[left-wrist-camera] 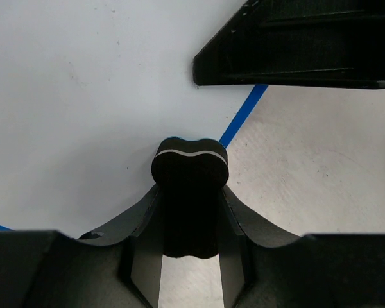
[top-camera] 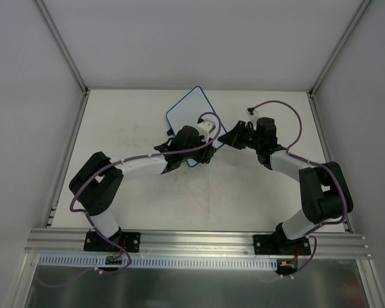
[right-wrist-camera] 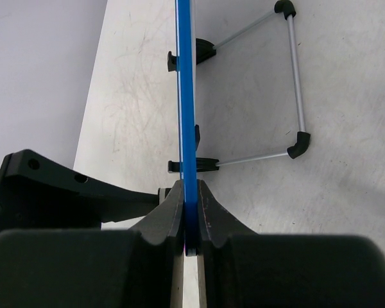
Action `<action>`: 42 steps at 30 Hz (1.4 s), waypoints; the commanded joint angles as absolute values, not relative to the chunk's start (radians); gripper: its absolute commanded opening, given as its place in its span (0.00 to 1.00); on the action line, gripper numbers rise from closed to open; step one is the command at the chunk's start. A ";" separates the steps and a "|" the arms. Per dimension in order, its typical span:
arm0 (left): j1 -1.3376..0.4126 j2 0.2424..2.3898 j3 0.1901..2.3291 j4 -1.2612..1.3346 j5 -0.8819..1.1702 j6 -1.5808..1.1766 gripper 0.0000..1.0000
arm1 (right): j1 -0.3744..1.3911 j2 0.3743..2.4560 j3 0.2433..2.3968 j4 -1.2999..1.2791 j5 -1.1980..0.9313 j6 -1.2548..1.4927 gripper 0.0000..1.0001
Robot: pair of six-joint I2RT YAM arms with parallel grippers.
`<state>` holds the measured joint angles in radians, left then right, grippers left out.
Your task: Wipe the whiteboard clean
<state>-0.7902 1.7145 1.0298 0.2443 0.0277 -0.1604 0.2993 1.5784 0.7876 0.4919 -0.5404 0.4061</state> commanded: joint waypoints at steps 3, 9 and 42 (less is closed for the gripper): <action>-0.712 1.763 0.997 0.014 0.130 -0.227 0.00 | 0.337 1.554 0.808 0.408 -0.506 0.341 0.00; -0.644 1.736 0.971 0.005 0.092 -0.313 0.00 | 0.337 1.562 0.811 0.408 -0.512 0.341 0.00; -0.649 1.815 1.339 0.071 0.179 -0.068 0.00 | 0.342 1.580 0.824 0.410 -0.540 0.345 0.00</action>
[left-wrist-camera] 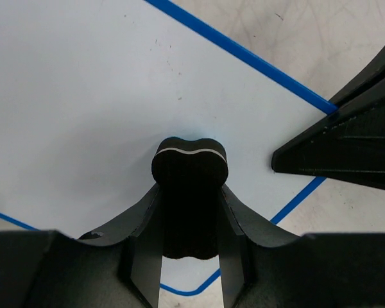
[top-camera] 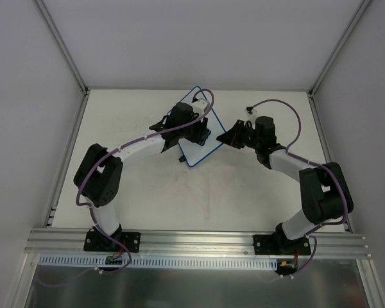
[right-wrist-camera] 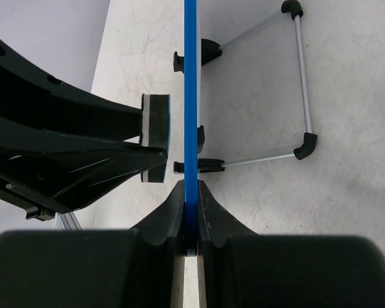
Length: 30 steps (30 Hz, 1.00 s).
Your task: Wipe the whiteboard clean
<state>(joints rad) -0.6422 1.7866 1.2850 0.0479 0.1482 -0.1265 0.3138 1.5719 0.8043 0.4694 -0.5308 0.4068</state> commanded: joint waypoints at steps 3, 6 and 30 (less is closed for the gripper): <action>-0.653 1.856 1.377 0.071 0.187 -0.038 0.00 | 0.342 1.577 0.825 0.411 -0.546 0.347 0.00; -0.657 1.881 1.416 0.071 0.164 -0.009 0.00 | 0.342 1.580 0.825 0.411 -0.551 0.348 0.00; -0.565 2.045 1.602 0.072 -0.087 -0.084 0.00 | 0.354 1.588 0.834 0.413 -0.563 0.350 0.00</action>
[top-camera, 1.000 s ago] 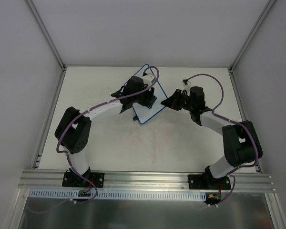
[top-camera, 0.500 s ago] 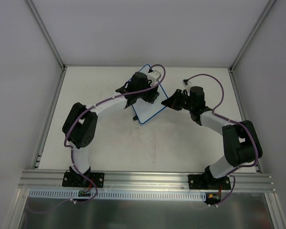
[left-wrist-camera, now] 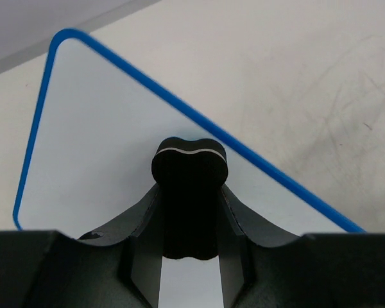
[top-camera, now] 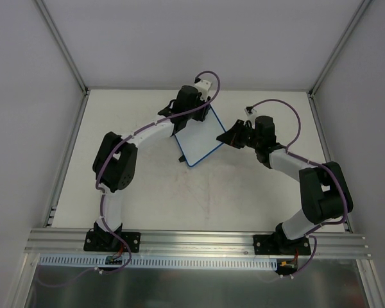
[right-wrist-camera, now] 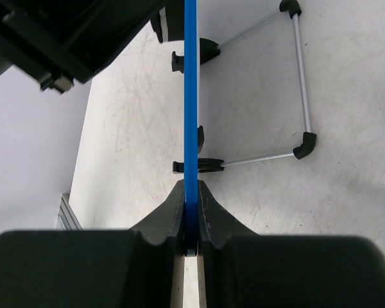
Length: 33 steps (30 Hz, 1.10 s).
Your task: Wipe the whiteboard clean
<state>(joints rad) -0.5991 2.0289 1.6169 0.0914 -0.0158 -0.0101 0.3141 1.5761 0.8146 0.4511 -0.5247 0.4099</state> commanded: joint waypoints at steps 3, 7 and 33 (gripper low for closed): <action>-0.537 1.959 1.510 0.075 -0.194 -0.133 0.00 | 0.354 1.591 0.834 0.411 -0.563 0.351 0.00; -0.508 1.759 1.375 0.074 -0.370 -0.178 0.00 | 0.354 1.594 0.836 0.411 -0.561 0.350 0.00; -0.416 1.360 0.808 -0.267 -0.222 -0.488 0.00 | 0.354 1.588 0.836 0.410 -0.557 0.341 0.00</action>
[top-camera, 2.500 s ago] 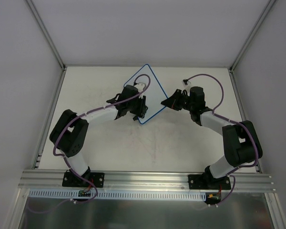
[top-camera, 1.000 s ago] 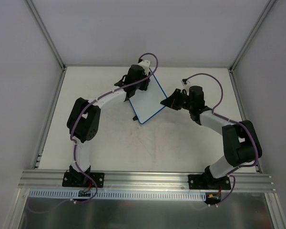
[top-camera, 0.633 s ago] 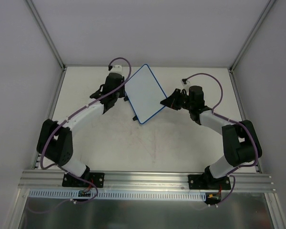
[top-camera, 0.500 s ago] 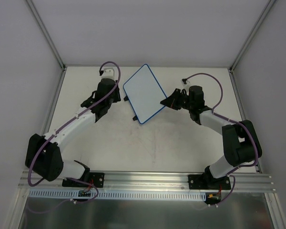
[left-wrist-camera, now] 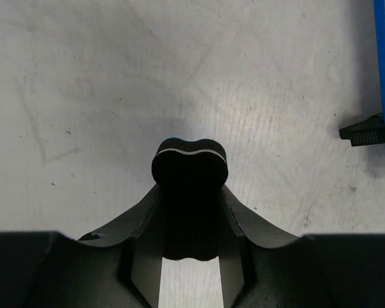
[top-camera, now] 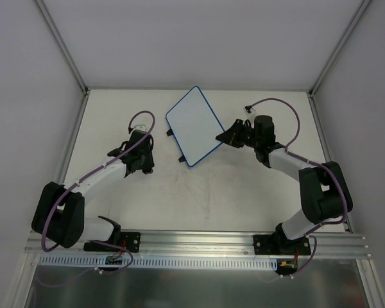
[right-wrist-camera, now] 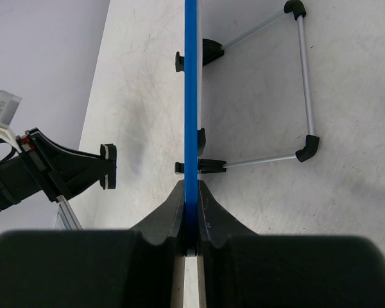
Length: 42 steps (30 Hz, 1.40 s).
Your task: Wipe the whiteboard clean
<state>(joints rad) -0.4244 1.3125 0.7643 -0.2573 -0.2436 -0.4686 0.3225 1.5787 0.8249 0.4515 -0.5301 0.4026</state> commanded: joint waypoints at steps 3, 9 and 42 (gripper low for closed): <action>-0.391 1.446 0.854 -0.268 -0.175 -0.474 0.00 | 0.356 1.588 0.838 0.410 -0.558 0.341 0.00; -0.368 1.585 0.903 -0.265 -0.100 -0.477 0.02 | 0.356 1.582 0.834 0.408 -0.555 0.337 0.00; -0.272 1.155 0.741 -0.206 -0.181 -0.431 0.84 | 0.356 1.563 0.834 0.390 -0.569 0.341 0.00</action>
